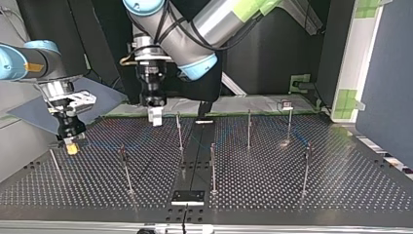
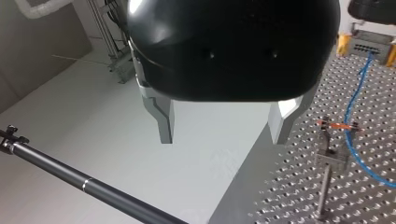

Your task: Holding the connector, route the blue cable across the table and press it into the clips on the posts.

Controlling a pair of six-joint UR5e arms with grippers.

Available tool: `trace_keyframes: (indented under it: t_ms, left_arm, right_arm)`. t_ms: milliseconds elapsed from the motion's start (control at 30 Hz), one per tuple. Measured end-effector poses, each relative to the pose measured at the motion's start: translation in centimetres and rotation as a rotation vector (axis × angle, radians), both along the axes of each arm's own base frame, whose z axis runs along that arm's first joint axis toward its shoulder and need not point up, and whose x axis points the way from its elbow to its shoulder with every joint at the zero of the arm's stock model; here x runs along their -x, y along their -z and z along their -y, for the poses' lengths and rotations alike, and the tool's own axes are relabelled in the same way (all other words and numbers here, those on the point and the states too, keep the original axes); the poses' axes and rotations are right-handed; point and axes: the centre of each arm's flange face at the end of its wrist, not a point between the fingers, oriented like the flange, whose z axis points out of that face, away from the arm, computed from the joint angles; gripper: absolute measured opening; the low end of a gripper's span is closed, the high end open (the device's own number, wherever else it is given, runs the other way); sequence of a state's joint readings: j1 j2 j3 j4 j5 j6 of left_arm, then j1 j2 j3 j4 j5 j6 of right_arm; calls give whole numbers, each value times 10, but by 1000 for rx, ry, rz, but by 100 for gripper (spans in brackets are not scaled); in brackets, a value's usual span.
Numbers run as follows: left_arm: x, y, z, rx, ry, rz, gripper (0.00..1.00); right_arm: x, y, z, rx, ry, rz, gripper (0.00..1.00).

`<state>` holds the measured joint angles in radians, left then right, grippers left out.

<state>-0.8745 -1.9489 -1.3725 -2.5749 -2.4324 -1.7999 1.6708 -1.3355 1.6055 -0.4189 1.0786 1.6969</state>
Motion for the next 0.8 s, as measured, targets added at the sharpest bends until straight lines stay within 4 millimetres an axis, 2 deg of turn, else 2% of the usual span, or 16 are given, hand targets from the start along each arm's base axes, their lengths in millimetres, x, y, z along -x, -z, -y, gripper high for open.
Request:
trace_keyframes:
  t_ms: [800]
  left_arm:
    - [16,83,-19,-5,-1,0,100]
  right_arm:
    - [0,0,0,0,1,-1,0]
